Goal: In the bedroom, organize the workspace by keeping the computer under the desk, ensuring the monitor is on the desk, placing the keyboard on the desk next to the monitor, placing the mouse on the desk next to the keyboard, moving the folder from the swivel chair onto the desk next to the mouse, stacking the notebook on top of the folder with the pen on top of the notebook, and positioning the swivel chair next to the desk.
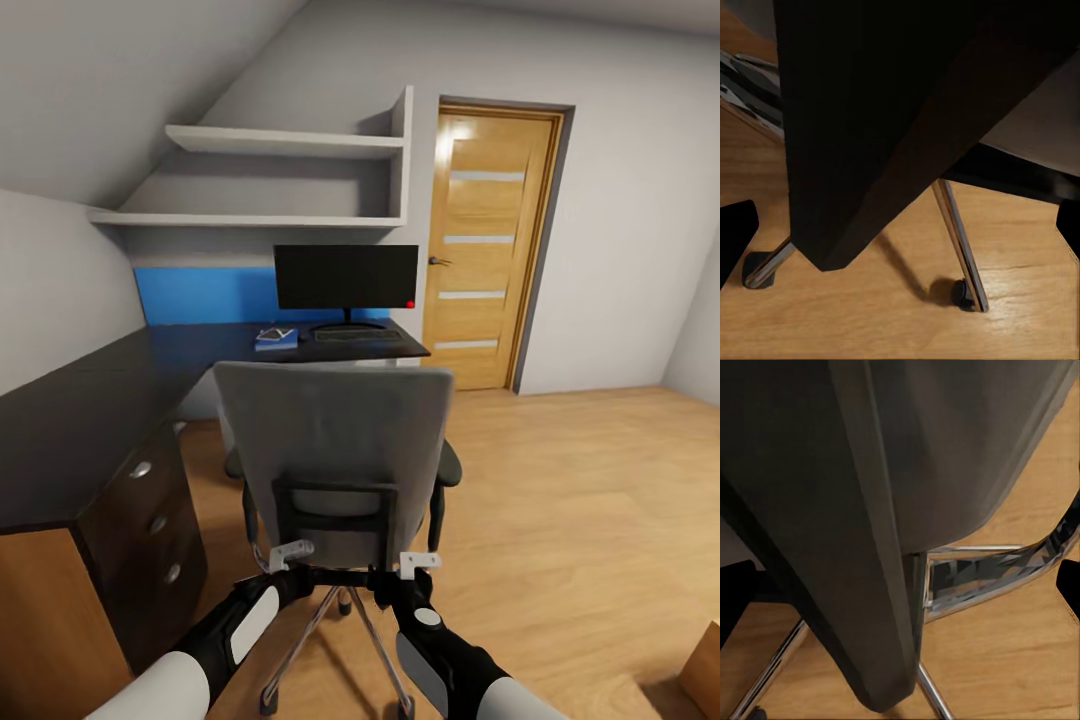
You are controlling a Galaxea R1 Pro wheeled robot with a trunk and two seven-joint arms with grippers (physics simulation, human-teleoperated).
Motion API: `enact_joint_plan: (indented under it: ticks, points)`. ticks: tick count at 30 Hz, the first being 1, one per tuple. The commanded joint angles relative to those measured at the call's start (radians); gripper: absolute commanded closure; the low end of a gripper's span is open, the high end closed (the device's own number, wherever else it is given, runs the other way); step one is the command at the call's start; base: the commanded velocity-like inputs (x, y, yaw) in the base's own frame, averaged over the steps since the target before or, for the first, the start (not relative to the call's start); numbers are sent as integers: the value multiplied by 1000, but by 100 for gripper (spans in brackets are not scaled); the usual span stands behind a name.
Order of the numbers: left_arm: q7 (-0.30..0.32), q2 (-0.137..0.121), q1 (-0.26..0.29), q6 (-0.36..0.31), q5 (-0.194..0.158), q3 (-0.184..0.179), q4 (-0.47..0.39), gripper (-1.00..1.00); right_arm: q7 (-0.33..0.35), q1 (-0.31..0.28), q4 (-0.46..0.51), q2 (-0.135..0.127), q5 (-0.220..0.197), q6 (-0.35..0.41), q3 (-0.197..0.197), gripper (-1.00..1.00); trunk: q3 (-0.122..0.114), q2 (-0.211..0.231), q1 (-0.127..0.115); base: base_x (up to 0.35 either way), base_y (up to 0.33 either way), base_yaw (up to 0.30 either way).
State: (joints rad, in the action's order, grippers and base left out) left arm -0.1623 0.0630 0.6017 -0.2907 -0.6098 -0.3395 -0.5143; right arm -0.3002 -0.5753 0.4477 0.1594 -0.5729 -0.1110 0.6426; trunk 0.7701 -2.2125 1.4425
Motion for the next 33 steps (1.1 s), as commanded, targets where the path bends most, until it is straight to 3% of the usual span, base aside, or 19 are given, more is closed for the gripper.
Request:
enact_joint_plan:
  ticks: [1,26,33]
  points:
    - [-9,-1,1,-3,-4,-4,-3,-100,-8,-1,0,-1,-7,-7,5,-100,1,0,0,323,-191,125]
    - [-9,-4,1,-2,-4,-4,-3,-100,-8,-1,0,-4,-7,-8,6,-100,1,0,0,317,-204,57]
    - [-9,-5,1,1,-4,-4,-3,-100,-8,-1,0,-4,-7,-8,6,-100,1,0,0,125,-79,213]
